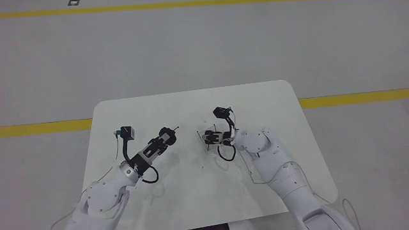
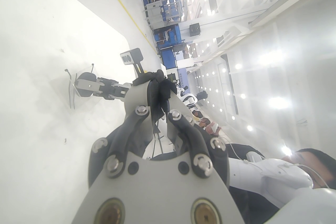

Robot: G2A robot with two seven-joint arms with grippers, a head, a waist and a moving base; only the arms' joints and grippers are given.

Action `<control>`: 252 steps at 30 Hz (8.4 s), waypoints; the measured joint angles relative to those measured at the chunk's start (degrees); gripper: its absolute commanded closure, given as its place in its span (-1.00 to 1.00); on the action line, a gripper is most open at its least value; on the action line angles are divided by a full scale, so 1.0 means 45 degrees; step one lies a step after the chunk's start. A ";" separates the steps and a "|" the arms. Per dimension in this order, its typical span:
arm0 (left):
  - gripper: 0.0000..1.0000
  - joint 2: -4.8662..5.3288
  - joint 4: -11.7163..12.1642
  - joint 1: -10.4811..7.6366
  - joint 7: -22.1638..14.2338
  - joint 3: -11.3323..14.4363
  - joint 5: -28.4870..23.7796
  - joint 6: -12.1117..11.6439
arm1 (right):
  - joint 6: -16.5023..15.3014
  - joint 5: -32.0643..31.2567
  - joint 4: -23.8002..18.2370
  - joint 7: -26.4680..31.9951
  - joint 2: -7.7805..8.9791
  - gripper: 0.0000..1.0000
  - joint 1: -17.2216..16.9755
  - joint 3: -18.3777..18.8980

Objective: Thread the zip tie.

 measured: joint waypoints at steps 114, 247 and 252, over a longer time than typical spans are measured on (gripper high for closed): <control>1.00 0.0000 0.0000 0.0000 0.0000 0.0000 0.0000 0.0000 | -0.1671 0.1750 0.1329 -0.2257 0.0474 0.28 0.0818 -0.1981; 1.00 0.0000 0.0000 0.0000 0.0000 0.0000 0.0000 0.0000 | -0.1666 0.3425 0.2865 -0.3349 0.0693 0.60 0.2313 -0.4733; 1.00 0.0000 0.0000 0.0000 0.0000 0.0000 0.0000 0.0000 | -0.1666 0.3439 0.2983 -0.3399 0.0626 0.84 0.2406 -0.4803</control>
